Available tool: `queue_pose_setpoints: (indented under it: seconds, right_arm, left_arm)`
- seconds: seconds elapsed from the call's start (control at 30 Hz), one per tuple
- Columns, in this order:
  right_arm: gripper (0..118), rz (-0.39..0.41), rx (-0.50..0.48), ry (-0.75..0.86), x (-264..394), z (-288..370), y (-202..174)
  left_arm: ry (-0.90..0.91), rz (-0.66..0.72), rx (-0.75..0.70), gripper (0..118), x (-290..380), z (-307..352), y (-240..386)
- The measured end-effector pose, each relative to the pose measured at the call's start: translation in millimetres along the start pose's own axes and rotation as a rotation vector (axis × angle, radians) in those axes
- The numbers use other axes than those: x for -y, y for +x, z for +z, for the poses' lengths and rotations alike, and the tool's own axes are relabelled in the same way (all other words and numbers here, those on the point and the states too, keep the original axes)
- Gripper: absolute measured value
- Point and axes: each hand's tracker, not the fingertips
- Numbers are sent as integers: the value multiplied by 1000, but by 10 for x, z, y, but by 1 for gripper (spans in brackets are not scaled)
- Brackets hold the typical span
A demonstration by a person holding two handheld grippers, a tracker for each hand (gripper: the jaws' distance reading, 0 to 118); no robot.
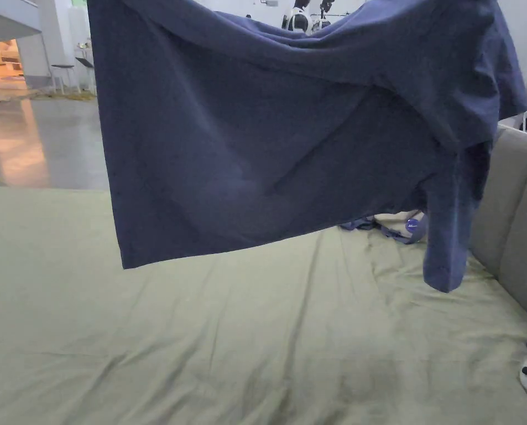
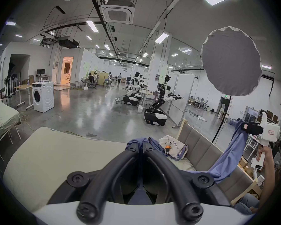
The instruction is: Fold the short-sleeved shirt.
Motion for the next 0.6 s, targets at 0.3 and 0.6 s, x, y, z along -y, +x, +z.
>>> queue_pose_setpoints:
  seconds: [0.3,0.6]
  right_arm:
    - [7,19,15,-24,345,-814,-109]
    - [7,-27,-91,-119,1687,-678,141]
  left_arm:
    - [75,-3,6,3,328,-714,-102]
    - [-93,-35,48,3,1613,-643,-241]
